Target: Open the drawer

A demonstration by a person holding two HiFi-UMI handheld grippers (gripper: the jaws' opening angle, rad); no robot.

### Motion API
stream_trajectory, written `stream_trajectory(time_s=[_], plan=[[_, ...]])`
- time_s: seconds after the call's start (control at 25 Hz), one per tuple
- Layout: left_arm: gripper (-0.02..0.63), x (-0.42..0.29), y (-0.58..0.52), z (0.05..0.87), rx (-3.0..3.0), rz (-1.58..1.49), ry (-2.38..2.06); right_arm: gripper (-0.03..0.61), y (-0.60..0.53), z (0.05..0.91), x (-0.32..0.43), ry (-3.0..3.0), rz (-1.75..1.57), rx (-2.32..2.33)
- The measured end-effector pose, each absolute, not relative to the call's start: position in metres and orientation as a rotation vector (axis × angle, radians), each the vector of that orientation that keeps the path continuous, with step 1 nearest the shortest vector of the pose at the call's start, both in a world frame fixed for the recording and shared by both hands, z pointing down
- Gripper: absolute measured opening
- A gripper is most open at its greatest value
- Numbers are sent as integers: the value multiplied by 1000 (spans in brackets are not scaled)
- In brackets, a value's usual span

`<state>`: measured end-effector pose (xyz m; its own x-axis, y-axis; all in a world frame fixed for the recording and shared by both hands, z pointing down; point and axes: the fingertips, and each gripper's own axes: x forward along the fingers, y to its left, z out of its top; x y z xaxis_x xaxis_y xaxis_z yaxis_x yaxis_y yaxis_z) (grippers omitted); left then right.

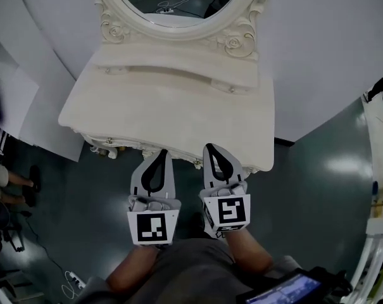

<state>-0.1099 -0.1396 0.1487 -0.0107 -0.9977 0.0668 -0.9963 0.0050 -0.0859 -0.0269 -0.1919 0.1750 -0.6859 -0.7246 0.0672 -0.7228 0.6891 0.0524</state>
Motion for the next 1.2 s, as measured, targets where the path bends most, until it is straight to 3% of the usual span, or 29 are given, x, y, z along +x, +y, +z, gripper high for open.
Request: stream_trajectory(time_s=[0.44, 1.2], plan=[[15, -157, -165, 193, -2422, -201, 2092, 15, -210, 239, -38, -2545, 101, 1490], [15, -130, -124, 346, -2751, -430, 1905, 15, -154, 425, -40, -2273, 351, 1509]])
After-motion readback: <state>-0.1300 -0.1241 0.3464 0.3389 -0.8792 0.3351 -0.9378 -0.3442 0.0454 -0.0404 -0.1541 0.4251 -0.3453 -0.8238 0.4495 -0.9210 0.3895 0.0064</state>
